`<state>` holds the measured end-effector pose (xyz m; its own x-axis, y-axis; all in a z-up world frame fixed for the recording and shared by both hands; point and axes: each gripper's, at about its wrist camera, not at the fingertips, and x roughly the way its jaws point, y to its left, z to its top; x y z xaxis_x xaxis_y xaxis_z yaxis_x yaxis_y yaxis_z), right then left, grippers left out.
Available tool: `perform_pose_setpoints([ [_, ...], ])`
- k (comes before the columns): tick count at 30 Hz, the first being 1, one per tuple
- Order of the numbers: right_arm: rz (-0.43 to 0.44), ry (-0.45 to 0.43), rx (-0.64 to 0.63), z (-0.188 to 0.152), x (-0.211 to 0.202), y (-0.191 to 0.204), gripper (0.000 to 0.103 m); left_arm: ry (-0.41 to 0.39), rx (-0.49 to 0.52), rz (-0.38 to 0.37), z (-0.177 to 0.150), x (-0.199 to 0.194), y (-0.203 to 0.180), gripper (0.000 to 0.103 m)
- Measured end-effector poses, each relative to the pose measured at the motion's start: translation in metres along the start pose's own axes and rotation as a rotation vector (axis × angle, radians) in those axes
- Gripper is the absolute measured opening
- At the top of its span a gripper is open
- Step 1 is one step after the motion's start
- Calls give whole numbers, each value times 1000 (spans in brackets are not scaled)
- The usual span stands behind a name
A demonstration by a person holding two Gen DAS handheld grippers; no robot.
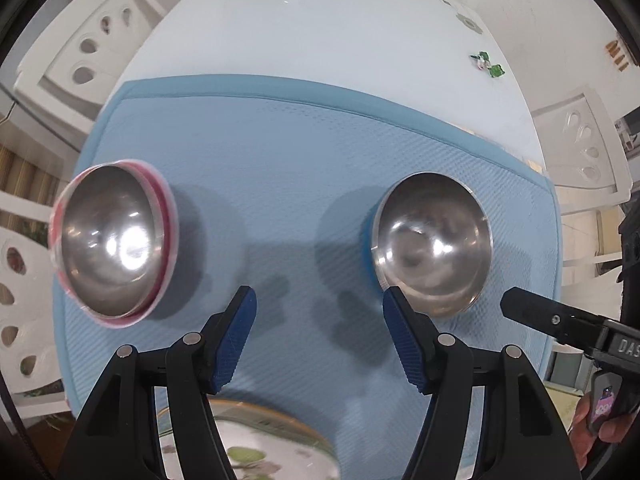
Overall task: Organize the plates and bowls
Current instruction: 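Move both grippers to the blue-sided steel bowl, then grasp the blue-sided steel bowl rim with both grippers, then carry the blue-sided bowl over the nested bowls and lower it inside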
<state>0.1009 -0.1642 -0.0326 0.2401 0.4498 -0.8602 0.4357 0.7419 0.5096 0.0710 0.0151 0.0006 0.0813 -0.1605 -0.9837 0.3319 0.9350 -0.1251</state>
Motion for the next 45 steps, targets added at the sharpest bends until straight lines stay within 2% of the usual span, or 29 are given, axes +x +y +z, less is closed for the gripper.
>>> perform_pose_setpoints([
  [5, 58, -11, 7, 16, 9, -24, 72, 19, -11, 10, 8, 25, -18, 64],
  [9, 74, 5, -26, 24, 29, -28, 72, 48, -29, 26, 4, 49, -22, 64],
  [18, 10, 53, -100, 37, 62, -27, 72, 67, -86, 36, 0, 80, -22, 62],
  [20, 8, 59, -90, 39, 67, -31, 72, 66, -81, 31, 0, 85, -24, 55],
  [21, 3, 59, -80, 40, 69, -33, 69, 63, -82, 19, 0, 85, -24, 51],
  [23, 3, 40, -53, 42, 67, -36, 62, 47, -73, -18, -2, 83, -26, 31],
  [25, -29, 26, -48, 45, 66, -37, 44, 27, -27, -37, -2, 80, -33, 18],
  [29, -17, 25, -52, 44, 64, -38, 29, 14, 6, -34, -1, 75, -36, 15],
  [31, 12, 35, -42, 41, 64, -38, 17, 15, 17, -40, 0, 73, -36, 15],
  [35, -23, 31, -37, 32, 63, -30, 16, 20, 57, -34, -1, 69, -36, 15],
  [45, -33, 8, -5, 21, 51, -1, 17, 8, 78, -64, -1, 47, -24, 15],
])
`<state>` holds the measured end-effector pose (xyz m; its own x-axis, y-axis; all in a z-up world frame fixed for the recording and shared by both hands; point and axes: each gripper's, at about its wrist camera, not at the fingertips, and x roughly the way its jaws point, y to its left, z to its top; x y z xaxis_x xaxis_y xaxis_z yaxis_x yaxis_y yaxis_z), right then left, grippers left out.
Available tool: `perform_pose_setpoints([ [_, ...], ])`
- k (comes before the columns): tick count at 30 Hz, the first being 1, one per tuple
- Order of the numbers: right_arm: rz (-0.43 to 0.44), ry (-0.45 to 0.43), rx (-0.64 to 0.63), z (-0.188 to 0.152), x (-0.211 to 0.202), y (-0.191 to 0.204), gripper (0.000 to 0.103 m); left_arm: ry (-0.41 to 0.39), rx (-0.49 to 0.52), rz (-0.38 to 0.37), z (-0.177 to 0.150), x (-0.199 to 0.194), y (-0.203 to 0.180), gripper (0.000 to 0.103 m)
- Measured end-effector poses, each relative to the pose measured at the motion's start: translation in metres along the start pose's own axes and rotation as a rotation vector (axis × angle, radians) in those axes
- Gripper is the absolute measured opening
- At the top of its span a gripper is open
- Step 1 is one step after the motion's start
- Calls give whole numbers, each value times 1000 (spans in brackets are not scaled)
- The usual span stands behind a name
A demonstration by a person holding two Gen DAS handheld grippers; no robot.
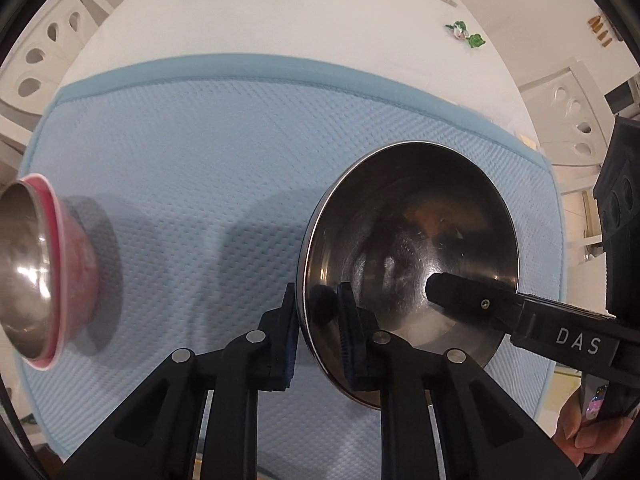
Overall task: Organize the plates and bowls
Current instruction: 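Carry the blue-sided bowl over the nested bowls and lower it inside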
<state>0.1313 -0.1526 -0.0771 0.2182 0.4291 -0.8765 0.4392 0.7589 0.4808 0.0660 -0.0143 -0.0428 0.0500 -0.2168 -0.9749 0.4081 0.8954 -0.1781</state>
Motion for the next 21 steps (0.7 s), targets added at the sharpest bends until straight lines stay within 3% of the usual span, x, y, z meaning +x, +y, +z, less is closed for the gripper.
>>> perform_pose_setpoints([
  [21, 4, -26, -114, -17, -5, 129, 19, -98, -59, -31, 10, -74, 87, 15],
])
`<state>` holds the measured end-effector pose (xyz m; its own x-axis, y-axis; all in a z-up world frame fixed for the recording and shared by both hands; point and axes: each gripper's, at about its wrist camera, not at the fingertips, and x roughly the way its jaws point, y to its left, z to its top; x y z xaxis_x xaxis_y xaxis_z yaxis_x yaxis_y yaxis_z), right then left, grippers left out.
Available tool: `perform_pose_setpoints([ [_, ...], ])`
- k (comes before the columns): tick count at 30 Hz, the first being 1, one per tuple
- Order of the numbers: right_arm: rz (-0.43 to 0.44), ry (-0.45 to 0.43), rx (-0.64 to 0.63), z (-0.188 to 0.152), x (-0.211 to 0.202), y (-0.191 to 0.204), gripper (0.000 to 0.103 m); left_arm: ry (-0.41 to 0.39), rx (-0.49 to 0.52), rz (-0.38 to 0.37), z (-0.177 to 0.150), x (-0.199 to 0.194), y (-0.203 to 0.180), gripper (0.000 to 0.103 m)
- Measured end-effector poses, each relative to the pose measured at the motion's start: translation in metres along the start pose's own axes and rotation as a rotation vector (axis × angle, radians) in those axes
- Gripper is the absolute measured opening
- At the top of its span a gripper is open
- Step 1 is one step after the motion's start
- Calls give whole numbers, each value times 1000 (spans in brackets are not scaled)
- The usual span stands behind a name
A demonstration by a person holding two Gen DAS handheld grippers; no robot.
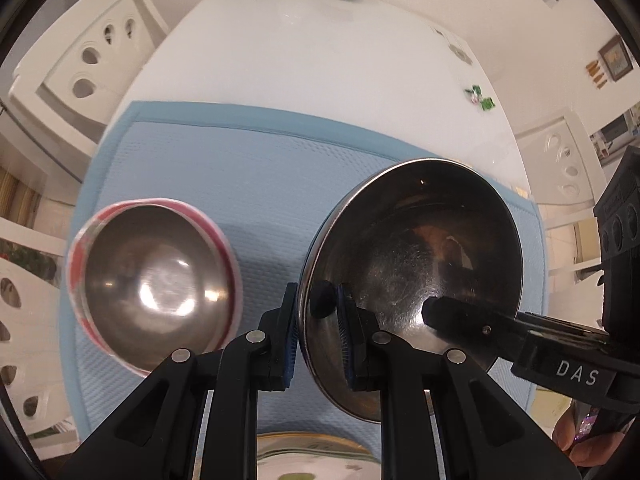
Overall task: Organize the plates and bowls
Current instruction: 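Carry the blue-sided bowl over the nested bowls and lower it inside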
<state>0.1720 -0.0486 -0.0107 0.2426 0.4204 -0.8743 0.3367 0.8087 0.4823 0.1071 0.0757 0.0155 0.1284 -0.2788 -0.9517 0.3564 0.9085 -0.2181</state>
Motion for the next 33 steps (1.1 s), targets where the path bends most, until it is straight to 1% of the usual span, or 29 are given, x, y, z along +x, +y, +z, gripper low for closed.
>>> perform_pose_setpoints([
  [10, -11, 2, -93, 1, 15, 64, 19, -45, -55, -9, 6, -31, 59, 15],
  [19, 7, 22, -153, -2, 41, 115, 20, -69, -100, 3, 7, -48, 108, 15],
  [27, -6, 49, -166, -2, 61, 134, 20, -56, -120, -6, 6, -43, 133, 15],
  [33, -3, 73, -140, -4, 71, 129, 20, -39, -127, -8, 2, -35, 141, 15],
])
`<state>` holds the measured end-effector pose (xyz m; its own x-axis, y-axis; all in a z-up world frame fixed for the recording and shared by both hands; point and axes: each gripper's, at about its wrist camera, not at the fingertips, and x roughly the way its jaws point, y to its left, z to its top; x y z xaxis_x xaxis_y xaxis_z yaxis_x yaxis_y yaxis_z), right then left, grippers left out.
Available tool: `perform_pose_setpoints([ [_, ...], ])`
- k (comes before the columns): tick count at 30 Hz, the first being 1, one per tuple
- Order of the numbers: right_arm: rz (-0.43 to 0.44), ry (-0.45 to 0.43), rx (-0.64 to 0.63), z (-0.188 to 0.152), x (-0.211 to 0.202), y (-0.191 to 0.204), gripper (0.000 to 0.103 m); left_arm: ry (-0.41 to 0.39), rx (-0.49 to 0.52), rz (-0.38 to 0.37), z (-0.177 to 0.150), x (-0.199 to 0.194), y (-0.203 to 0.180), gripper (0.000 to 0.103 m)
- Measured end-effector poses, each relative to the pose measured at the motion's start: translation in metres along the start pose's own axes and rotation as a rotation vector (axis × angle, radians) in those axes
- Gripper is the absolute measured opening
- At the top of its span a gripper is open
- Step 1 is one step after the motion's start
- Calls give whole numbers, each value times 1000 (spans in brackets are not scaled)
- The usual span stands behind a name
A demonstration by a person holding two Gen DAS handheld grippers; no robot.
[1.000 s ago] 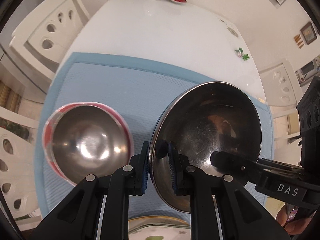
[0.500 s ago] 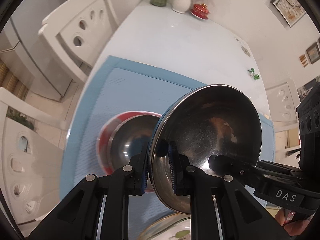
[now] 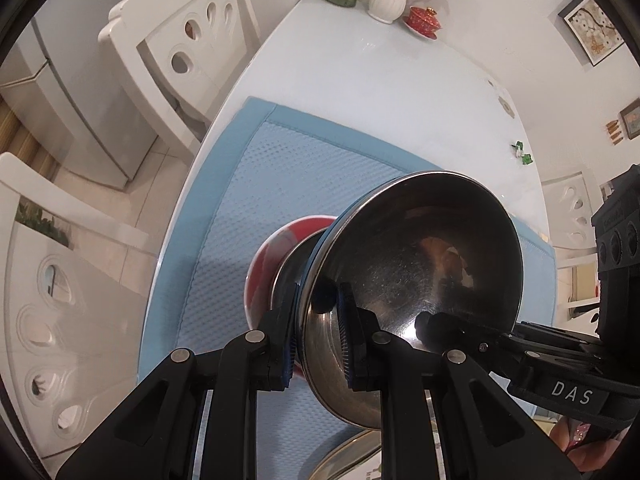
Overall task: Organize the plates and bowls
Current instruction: 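Carry the blue-sided bowl over the nested bowls and lower it inside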
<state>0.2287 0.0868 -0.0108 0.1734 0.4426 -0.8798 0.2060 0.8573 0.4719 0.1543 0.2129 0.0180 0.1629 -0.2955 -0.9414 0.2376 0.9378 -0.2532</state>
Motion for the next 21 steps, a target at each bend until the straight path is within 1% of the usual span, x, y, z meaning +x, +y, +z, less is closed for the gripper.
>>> perform_pose_setpoints([
  [7, 0, 25, 22, 3, 13, -5, 20, 17, -1, 1, 0, 11, 5, 15],
  [11, -4, 42, 27, 6, 23, -6, 20, 19, 17, 21, -1, 15, 4, 15],
  [17, -9, 68, 32, 10, 35, -7, 20, 38, 9, 24, -2, 23, 11, 15],
  [21, -39, 72, 30, 14, 43, -7, 20, 41, 20, 42, -3, 28, 12, 15],
])
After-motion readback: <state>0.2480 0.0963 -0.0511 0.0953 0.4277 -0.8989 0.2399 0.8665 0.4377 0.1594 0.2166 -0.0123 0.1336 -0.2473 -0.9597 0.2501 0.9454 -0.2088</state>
